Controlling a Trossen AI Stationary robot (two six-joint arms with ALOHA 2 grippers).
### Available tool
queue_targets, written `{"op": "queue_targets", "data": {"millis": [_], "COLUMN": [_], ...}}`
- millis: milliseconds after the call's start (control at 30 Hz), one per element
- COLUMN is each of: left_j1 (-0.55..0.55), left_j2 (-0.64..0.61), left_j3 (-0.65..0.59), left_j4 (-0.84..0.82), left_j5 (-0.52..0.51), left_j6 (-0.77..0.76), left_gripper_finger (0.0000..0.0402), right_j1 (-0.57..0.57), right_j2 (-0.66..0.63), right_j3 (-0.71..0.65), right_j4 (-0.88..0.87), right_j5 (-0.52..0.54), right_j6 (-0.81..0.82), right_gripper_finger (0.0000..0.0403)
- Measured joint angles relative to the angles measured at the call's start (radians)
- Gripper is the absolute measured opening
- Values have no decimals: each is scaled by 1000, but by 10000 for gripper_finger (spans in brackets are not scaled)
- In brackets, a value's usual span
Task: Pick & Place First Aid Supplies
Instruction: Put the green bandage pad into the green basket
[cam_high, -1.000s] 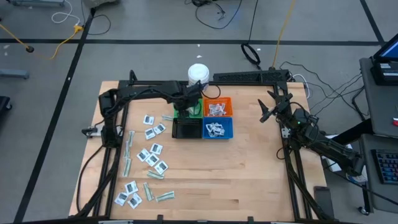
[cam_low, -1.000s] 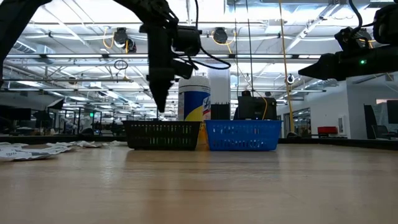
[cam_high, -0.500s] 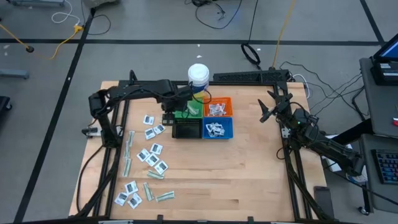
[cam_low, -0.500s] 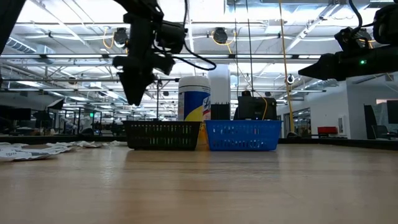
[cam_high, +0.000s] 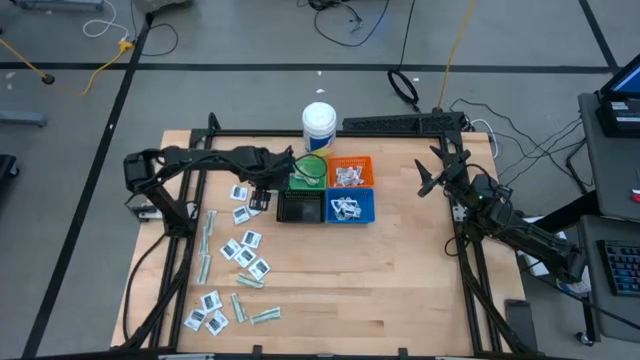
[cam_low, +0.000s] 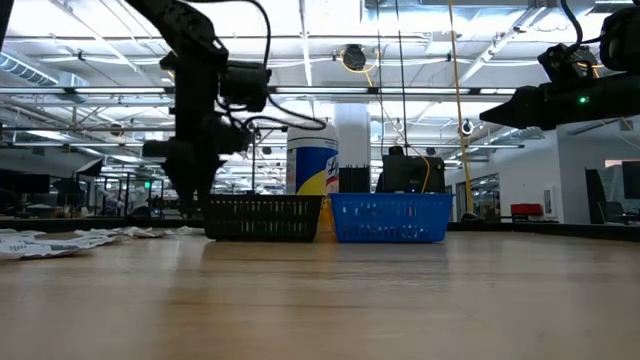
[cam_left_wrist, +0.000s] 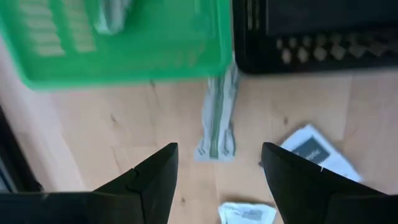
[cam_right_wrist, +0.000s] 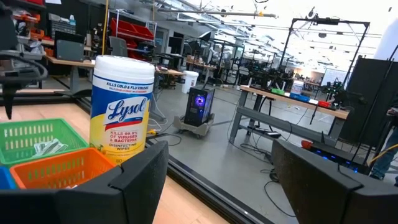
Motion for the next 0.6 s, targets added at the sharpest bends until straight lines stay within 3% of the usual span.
{"op": "queue_targets", "data": {"millis": [400, 600], "left_j1": [43, 62], "left_j2": [0, 0], "left_j3": [-147, -174], "left_j4": [215, 253], "left_j5": [0, 147], "left_j6": [29, 30], "left_gripper_finger": [244, 236], "right_j1": [0, 0], "right_j2": [0, 0], "right_j3": [0, 0], "right_j4": [0, 0], "right_j5": [0, 0], "right_j6": [0, 0], "right_gripper_finger": [279, 279]}}
